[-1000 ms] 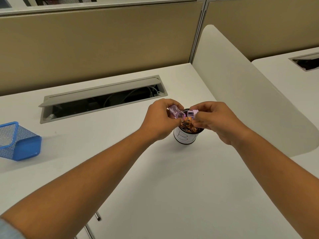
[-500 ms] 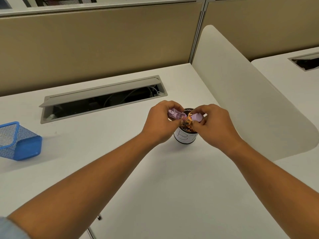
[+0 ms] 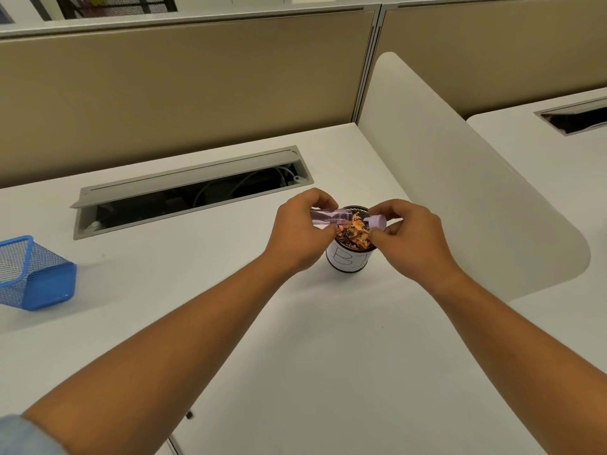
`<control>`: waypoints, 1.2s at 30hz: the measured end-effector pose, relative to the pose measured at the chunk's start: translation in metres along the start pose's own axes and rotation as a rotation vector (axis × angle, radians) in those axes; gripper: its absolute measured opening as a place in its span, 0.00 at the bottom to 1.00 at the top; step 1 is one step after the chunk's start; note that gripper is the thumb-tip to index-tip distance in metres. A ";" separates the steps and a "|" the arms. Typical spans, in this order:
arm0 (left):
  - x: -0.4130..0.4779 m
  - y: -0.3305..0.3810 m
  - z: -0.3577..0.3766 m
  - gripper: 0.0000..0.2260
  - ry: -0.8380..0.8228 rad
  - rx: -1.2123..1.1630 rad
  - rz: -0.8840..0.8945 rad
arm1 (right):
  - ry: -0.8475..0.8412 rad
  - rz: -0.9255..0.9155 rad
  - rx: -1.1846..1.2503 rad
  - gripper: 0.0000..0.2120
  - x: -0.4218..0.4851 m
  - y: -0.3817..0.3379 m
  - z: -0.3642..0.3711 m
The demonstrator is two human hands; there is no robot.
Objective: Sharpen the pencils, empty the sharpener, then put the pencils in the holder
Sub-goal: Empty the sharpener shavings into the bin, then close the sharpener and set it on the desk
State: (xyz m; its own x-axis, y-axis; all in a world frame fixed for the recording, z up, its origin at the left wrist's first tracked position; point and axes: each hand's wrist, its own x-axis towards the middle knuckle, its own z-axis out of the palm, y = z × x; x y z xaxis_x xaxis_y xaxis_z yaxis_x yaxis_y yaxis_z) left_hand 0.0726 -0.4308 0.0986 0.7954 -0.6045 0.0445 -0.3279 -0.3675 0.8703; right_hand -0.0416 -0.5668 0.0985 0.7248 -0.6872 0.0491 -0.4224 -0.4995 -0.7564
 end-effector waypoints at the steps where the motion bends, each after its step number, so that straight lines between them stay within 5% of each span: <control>1: -0.001 0.001 -0.001 0.11 -0.002 -0.041 -0.028 | 0.013 0.015 0.061 0.05 -0.002 -0.002 -0.001; 10: -0.056 0.008 -0.034 0.11 -0.049 -0.539 -0.115 | -0.110 0.057 0.565 0.10 -0.049 -0.052 -0.033; 23: -0.238 -0.030 -0.121 0.13 0.069 -0.471 -0.078 | -0.547 -0.157 0.283 0.11 -0.189 -0.121 0.008; 36: -0.341 -0.062 -0.227 0.10 0.115 -0.573 -0.205 | -0.663 -0.188 0.455 0.15 -0.279 -0.182 0.088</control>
State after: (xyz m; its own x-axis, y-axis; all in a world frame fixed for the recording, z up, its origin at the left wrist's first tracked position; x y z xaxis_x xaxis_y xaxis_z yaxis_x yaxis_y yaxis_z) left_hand -0.0630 -0.0417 0.1409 0.8736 -0.4698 -0.1272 0.1381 -0.0113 0.9904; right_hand -0.1190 -0.2377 0.1656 0.9924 -0.0882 -0.0859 -0.1032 -0.2154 -0.9711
